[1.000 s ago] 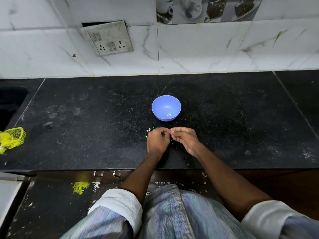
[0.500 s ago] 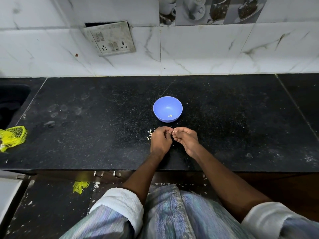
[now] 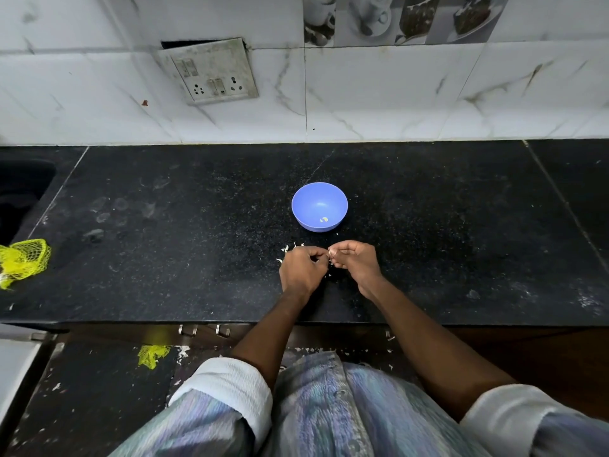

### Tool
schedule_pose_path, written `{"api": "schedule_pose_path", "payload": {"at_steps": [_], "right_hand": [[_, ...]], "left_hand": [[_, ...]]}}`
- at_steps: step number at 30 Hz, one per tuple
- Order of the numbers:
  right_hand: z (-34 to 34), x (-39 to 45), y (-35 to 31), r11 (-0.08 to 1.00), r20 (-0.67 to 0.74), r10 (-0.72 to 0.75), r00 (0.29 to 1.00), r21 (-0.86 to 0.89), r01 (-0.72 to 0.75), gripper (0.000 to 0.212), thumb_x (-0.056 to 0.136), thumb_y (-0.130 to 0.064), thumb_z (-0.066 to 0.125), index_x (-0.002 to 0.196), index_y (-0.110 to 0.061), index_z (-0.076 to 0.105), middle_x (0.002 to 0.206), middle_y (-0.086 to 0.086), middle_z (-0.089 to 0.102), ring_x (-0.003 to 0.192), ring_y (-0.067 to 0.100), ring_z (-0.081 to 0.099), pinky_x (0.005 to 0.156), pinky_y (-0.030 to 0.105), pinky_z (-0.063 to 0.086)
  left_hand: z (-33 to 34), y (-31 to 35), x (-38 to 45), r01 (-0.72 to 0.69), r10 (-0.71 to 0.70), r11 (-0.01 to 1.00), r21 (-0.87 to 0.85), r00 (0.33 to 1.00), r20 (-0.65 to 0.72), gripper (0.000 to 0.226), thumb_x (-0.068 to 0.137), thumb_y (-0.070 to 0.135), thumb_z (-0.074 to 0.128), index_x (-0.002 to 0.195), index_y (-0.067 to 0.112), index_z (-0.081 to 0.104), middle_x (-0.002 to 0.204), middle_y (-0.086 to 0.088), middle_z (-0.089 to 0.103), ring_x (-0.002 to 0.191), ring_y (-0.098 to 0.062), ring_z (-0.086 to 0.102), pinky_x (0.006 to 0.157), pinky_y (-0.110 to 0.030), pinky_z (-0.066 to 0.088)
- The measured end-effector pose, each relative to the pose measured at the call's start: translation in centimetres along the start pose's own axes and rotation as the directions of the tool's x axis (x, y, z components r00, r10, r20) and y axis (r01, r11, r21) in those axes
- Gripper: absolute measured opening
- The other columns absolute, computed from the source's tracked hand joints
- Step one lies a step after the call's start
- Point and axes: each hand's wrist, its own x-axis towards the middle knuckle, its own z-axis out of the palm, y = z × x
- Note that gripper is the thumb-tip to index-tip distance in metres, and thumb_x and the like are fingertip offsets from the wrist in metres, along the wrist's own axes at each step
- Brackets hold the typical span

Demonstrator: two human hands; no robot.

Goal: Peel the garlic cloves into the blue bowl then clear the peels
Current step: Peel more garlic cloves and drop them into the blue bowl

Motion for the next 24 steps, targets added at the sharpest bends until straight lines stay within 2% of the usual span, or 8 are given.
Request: {"api": "schedule_pose_path", "payload": {"at_steps": [7, 11, 15, 20, 22, 24], "right_hand": [[-0.03, -0.06, -0.62, 0.98, 0.019, -0.111, 0.994, -0.162, 0.112, 0.008, 0.091, 0.003, 0.071, 0.093, -0.002, 0.076, 0.083, 0.015, 0.076, 0.068, 0.015, 0.067, 0.065, 0.023, 0.056], [0.13, 0.01, -0.6, 0.983, 0.012, -0.113, 0.994, -0.146, 0.113, 0.008, 0.091, 0.004, 0.07, 0.092, -0.002, 0.076, 0.08, 0.015, 0.076, 0.066, 0.014, 0.065, 0.063, 0.023, 0.055], [-0.1, 0.26, -0.44, 0.997, -0.018, -0.05, 0.999, -0.057, 0.049, 0.005, 0.091, 0.001, 0.072, 0.094, -0.001, 0.075, 0.074, 0.009, 0.074, 0.064, 0.011, 0.065, 0.062, 0.022, 0.053], [0.18, 0.59, -0.65, 0.995, -0.028, -0.051, 0.998, -0.084, 0.048, 0.005, 0.091, 0.0, 0.072, 0.092, -0.003, 0.076, 0.075, 0.009, 0.075, 0.065, 0.013, 0.066, 0.062, 0.023, 0.053], [0.29, 0.72, -0.79, 0.993, -0.029, -0.065, 0.997, -0.101, 0.061, 0.006, 0.09, 0.001, 0.072, 0.092, -0.003, 0.075, 0.073, 0.008, 0.074, 0.064, 0.013, 0.065, 0.06, 0.021, 0.052], [0.32, 0.8, -0.88, 0.99, -0.031, -0.077, 0.997, -0.118, 0.073, 0.007, 0.09, 0.003, 0.071, 0.092, -0.002, 0.075, 0.072, 0.008, 0.074, 0.064, 0.013, 0.064, 0.059, 0.02, 0.052]], "left_hand": [[-0.05, 0.41, 0.22, -0.003, 0.002, 1.0, 0.019, 1.0, 0.017, 0.013, 0.086, 0.036, 0.075, 0.082, 0.027, 0.083, 0.072, 0.009, 0.076, 0.066, -0.01, 0.069, 0.065, -0.028, 0.056], [0.02, 0.19, 0.48, -0.025, 0.025, 0.999, -0.033, 1.0, 0.016, 0.015, 0.086, 0.036, 0.078, 0.079, 0.023, 0.083, 0.071, 0.011, 0.076, 0.063, -0.004, 0.069, 0.061, -0.03, 0.057], [0.08, -0.03, 0.47, -0.074, 0.078, 0.991, -0.115, 0.997, 0.029, 0.011, 0.091, 0.026, 0.075, 0.086, 0.022, 0.084, 0.074, 0.012, 0.077, 0.067, -0.003, 0.071, 0.065, -0.028, 0.058], [0.03, 0.0, 0.56, -0.075, 0.078, 0.992, -0.104, 0.997, 0.028, 0.009, 0.09, 0.023, 0.075, 0.086, 0.023, 0.084, 0.072, 0.012, 0.076, 0.065, -0.002, 0.07, 0.064, -0.029, 0.059], [-0.03, 0.13, 0.61, -0.07, 0.072, 0.993, -0.091, 0.997, 0.018, 0.011, 0.089, 0.022, 0.074, 0.083, 0.023, 0.083, 0.071, 0.011, 0.076, 0.065, -0.004, 0.07, 0.063, -0.029, 0.058], [0.06, 0.12, 0.67, -0.067, 0.068, 0.995, -0.071, 0.998, 0.013, 0.014, 0.087, 0.022, 0.072, 0.076, 0.02, 0.08, 0.067, 0.006, 0.074, 0.063, -0.012, 0.07, 0.062, -0.033, 0.057]]}}
